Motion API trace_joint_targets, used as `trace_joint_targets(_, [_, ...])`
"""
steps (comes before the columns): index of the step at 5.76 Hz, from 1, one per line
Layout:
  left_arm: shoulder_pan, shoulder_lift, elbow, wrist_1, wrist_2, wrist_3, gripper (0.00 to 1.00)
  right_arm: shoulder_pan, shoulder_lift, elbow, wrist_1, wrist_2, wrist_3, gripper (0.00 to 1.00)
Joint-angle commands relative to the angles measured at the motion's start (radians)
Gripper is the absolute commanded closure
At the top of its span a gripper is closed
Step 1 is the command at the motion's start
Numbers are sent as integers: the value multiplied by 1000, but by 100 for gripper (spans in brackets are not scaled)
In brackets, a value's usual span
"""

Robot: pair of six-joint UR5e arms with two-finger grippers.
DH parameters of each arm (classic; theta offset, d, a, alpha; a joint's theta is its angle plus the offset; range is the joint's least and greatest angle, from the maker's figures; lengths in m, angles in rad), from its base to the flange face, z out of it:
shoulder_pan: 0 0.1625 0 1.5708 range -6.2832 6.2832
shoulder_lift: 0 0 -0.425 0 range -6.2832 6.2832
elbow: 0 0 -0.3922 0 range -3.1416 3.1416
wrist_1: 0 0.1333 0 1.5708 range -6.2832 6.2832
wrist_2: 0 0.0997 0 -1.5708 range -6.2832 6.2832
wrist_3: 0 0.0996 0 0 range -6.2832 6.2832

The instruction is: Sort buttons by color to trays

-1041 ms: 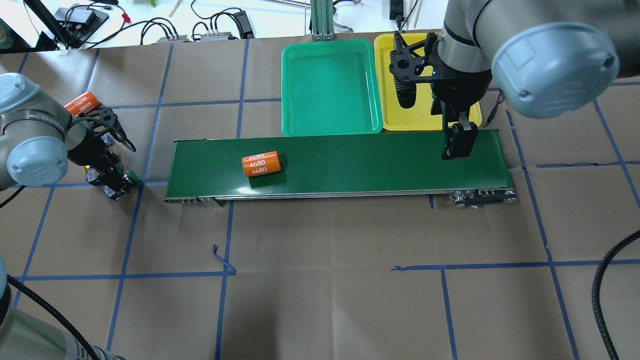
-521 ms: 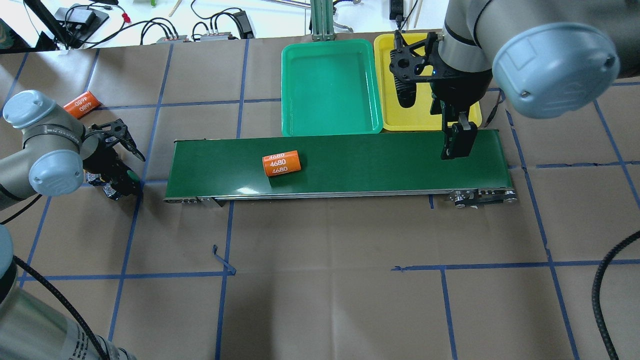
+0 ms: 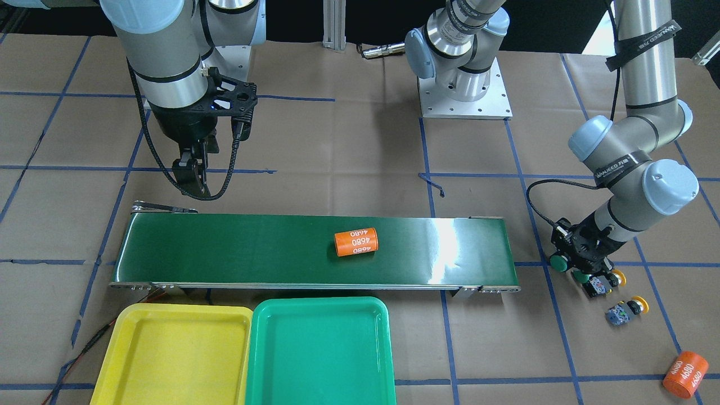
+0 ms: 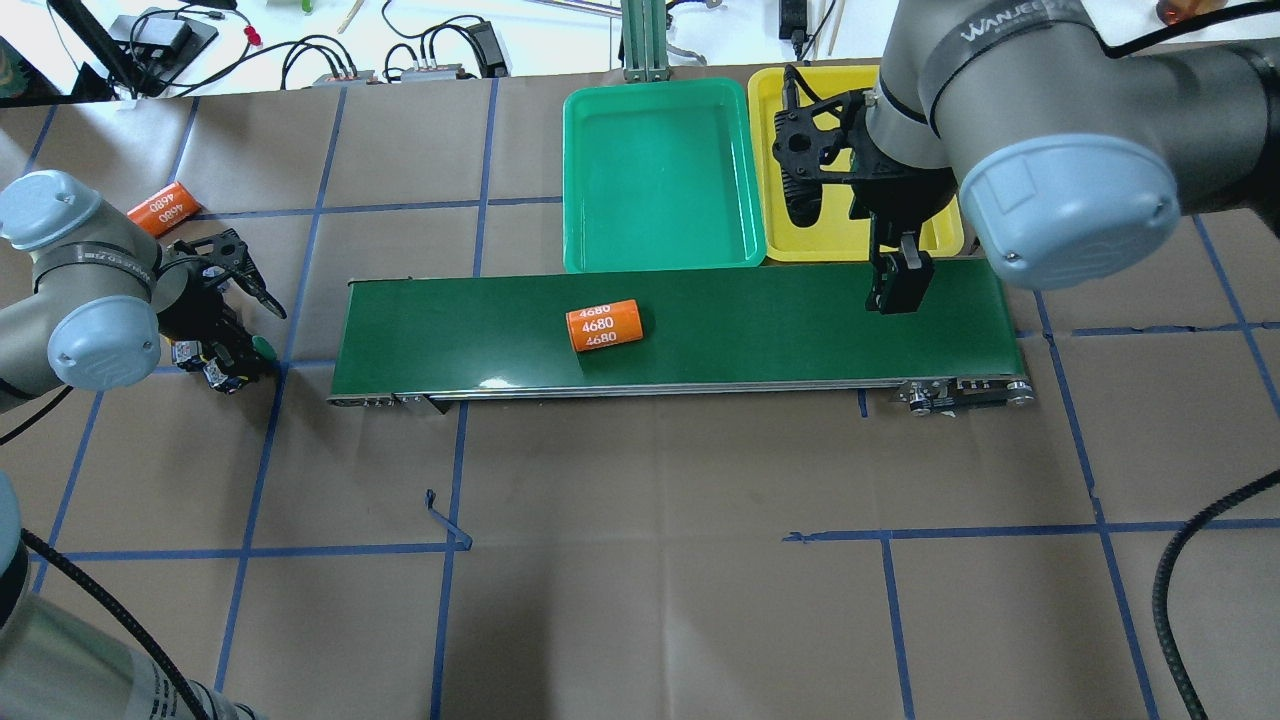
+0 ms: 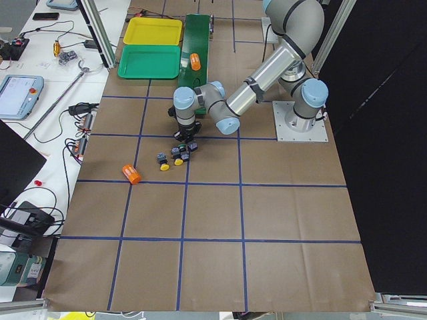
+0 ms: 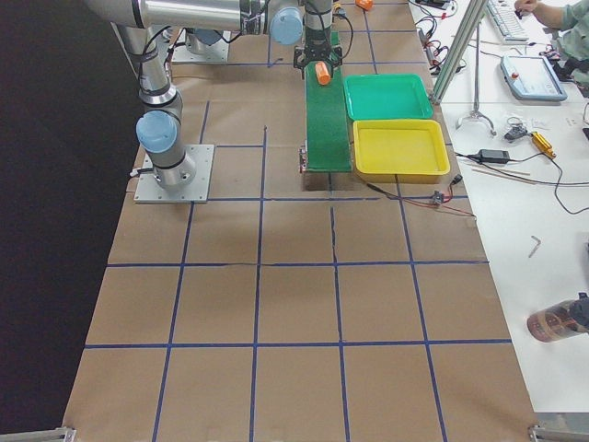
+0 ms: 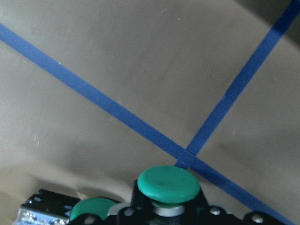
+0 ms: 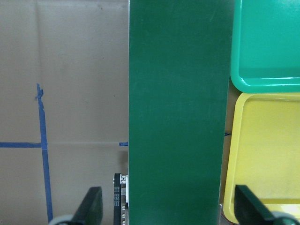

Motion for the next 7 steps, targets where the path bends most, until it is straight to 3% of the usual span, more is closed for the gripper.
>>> trace_joint_targets(1, [-10, 22, 7, -19, 0, -2, 87, 1, -4, -16, 49, -1, 50, 0])
trace_joint_targets(2, [-54, 73, 16, -71, -6, 5, 88, 1, 0, -32, 92, -1, 61, 0])
trace_joint_targets(4, [-271, 172, 54, -175, -3, 11, 87, 2, -3, -20, 102, 1, 61, 0])
trace_joint_targets(7, [-494, 128, 63, -194, -2, 5, 88, 2, -1, 2, 87, 2, 75, 0])
